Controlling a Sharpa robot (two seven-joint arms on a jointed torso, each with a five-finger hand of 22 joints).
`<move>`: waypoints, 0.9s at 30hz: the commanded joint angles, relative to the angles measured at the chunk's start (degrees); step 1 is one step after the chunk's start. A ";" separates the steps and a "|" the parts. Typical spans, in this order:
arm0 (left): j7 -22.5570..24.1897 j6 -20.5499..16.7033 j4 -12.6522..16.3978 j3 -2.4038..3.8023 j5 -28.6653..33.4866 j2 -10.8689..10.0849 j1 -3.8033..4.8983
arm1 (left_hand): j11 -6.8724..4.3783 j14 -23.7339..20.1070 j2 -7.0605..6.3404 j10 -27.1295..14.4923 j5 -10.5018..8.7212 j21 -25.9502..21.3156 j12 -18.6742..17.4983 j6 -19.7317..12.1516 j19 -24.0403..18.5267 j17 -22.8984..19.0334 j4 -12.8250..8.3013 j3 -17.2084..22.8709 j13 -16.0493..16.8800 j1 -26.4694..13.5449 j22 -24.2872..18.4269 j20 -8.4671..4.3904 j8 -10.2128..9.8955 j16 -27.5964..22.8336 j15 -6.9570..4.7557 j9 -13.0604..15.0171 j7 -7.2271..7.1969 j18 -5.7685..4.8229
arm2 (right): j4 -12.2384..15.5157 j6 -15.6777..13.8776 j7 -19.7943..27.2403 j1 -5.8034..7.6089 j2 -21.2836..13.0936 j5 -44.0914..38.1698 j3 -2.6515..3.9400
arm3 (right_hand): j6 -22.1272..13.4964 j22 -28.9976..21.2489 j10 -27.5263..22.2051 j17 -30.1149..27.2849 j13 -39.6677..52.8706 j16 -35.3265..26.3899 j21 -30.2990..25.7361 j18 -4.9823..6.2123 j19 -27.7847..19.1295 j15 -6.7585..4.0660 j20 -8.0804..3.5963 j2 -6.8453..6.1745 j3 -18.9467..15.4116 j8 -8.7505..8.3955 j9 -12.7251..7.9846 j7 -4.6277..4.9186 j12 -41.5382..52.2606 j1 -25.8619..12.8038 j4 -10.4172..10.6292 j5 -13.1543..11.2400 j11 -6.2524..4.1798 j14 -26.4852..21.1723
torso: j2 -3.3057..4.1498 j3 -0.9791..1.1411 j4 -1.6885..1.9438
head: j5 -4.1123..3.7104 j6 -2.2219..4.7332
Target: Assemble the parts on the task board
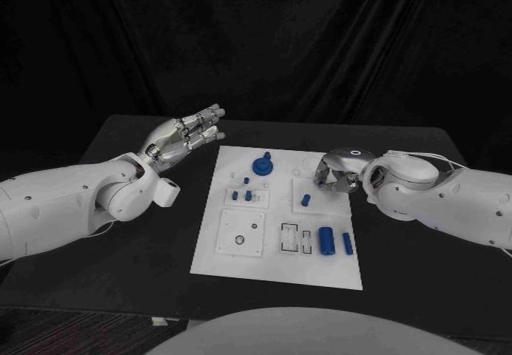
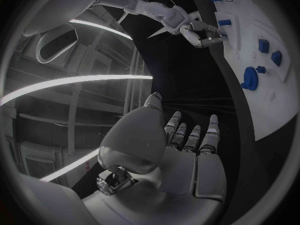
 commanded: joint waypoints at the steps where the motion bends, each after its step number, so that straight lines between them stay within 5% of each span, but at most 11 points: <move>1: 0.73 0.83 0.02 0.06 0.48 0.22 -0.09 | 0.47 0.43 0.06 0.17 0.40 0.29 0.24 0.34 0.60 0.10 -0.44 0.11 0.06 0.75 0.21 -0.09 0.25 0.36 0.21 0.04 0.09 0.53 | 1.36 -2.33 0.17 0.94 -0.87 -0.39 0.02 | -0.07 5.16 0.90 -0.02 0.03 -0.06 0.35 -0.04 0.36 -0.02 -0.11 -0.01 -0.07 -0.24 -0.10 0.33 0.18 0.29 -0.16 0.05 -0.27 0.34 | -0.08 -0.08 0.00 | 0.27 -0.01; 12: 0.57 0.96 -0.09 0.06 0.48 0.33 -0.16 | 1.23 1.96 0.34 0.94 1.06 0.90 1.47 0.72 2.22 0.43 -0.83 0.23 0.31 1.36 1.13 -0.02 0.34 1.20 0.72 0.07 0.44 0.43 | 10.39 -3.21 -0.31 5.64 -4.70 -0.39 0.02 | 0.35 5.31 1.64 0.06 -0.35 0.04 1.30 -0.11 0.44 -0.11 -0.17 -0.11 0.34 -0.49 -0.18 0.26 -0.19 0.59 -0.46 1.44 -0.36 0.49 | -0.16 -0.15 0.10 | 0.61 -0.01; 16: 0.53 1.03 -0.16 0.05 0.48 0.45 -0.19 | 1.38 2.14 0.37 1.03 1.13 1.00 1.62 0.73 2.49 0.46 -0.87 0.23 0.33 1.43 1.26 -0.02 0.34 1.32 0.76 0.07 0.49 0.41 | 14.04 -2.42 -0.46 6.39 -5.59 -0.39 0.02 | 0.57 5.34 1.87 0.10 -0.43 0.07 1.53 -0.13 0.46 -0.15 -0.19 -0.15 0.41 -0.48 -0.17 0.21 -0.25 0.62 -0.53 1.70 -0.41 0.51 | -0.18 -0.18 0.08 | 0.52 -0.01; 21: 0.52 1.19 -0.23 0.05 0.48 0.68 -0.31 | 1.46 2.27 0.41 1.07 1.21 1.10 1.69 0.75 2.75 0.49 -0.88 0.25 0.34 1.48 1.49 0.00 0.34 1.40 0.80 0.07 0.53 0.40 | 17.45 -0.26 -0.35 6.39 -5.06 -0.39 0.01 | 0.58 5.37 1.93 0.12 -0.49 0.09 1.73 -0.14 0.49 -0.16 -0.20 -0.19 0.46 -0.54 -0.20 0.20 -0.33 0.64 -0.57 1.85 -0.42 0.54 | -0.21 -0.29 -0.01 | 0.60 -0.01; 27: 0.58 1.28 -0.23 0.05 0.48 0.96 -0.49 | 1.56 2.38 0.48 1.12 1.29 1.15 1.80 0.77 2.89 0.51 -0.90 0.28 0.36 1.55 1.41 0.00 0.34 1.47 0.83 0.07 0.56 0.39 | 18.56 1.05 0.27 4.55 -2.32 -0.74 0.01 | 0.50 5.40 2.00 0.25 -0.65 0.22 1.97 -0.16 0.50 -0.18 -0.24 -0.30 0.64 -0.75 -0.30 0.22 -0.56 0.76 -0.74 2.20 -0.41 0.63 | -0.21 -0.28 -0.17 | 1.26 -0.01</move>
